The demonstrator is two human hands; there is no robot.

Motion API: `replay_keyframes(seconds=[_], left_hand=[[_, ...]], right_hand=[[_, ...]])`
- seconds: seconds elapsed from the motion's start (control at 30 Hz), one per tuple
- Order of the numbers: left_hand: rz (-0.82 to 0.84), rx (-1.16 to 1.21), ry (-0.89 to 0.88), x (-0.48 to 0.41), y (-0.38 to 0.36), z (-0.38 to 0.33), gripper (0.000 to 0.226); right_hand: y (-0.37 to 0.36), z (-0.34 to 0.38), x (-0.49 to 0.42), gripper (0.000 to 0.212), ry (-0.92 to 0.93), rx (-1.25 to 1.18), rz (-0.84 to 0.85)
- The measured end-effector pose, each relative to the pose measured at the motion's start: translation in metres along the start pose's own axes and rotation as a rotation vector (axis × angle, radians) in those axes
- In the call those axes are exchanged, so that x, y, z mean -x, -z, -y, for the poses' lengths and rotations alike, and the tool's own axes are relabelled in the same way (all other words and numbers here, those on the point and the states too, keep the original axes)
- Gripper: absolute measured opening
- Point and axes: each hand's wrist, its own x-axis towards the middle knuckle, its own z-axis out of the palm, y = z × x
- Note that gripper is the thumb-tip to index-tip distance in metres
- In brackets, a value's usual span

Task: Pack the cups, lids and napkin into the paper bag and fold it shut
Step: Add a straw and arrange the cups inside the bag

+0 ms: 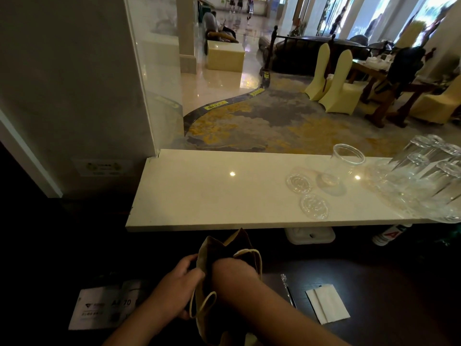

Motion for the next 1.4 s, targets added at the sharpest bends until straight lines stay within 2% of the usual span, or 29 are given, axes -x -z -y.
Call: replay_keyframes(seconds=[0.07,0.13,0.27,0.37,0.47,0.53,0.6,0.77,0.87,1.0,1.2,1.3,1.37,1.4], left_hand=[[0.004,0.014,0.012,0.0,0.001,0.001,0.032],[0.003,0.022,0.015,-0.002,0.001,0.003,0.03],[0.005,0.044,0.014,-0.003,0.001,0.005,0.034],[0.022,0.054,0.014,-0.001,0.001,0.005,0.049],[0.023,0.06,0.005,0.0,0.0,0.005,0.042],[0.009,0.059,-0.006,0.001,-0.001,0.005,0.037],[-0.005,0.053,-0.011,-0.001,-0.001,0.009,0.043],[-0.002,0.025,-0.027,-0.004,-0.003,0.012,0.032],[-0.004,0.016,-0.034,-0.004,-0.004,0.012,0.032],[-0.011,0.005,-0.036,-0.007,-0.005,0.013,0.032],[-0.001,0.03,-0.031,-0.008,-0.007,0.012,0.033],[-0.005,0.03,-0.02,-0.007,-0.005,0.012,0.049],[-0.007,0.042,-0.014,-0.008,-0.005,0.013,0.043],[-0.007,0.045,-0.014,-0.008,-0.006,0.013,0.036]], right_hand=[[0.007,-0.001,0.023,0.021,0.053,-0.087,-0.142],[0.016,-0.006,0.047,0.015,0.137,-0.155,-0.355],[0.037,-0.025,0.086,0.023,0.236,-0.229,-0.729],[0.047,-0.054,0.091,0.017,0.187,-0.328,-0.916],[0.045,-0.091,0.077,0.012,0.033,-0.379,-0.97],[0.034,-0.119,0.061,0.012,-0.088,-0.377,-0.944],[0.014,-0.146,0.043,0.013,-0.188,-0.342,-0.879],[-0.047,-0.197,0.007,0.014,-0.364,-0.264,-0.601],[-0.072,-0.212,0.001,0.01,-0.416,-0.246,-0.464],[-0.097,-0.226,-0.004,0.029,-0.47,-0.215,-0.357],[-0.132,-0.243,-0.018,0.023,-0.532,-0.234,-0.244],[-0.141,-0.244,-0.021,0.013,-0.552,-0.235,-0.212],[-0.146,-0.244,-0.021,0.007,-0.568,-0.235,-0.188],[-0.149,-0.245,-0.022,0.014,-0.569,-0.235,-0.186]])
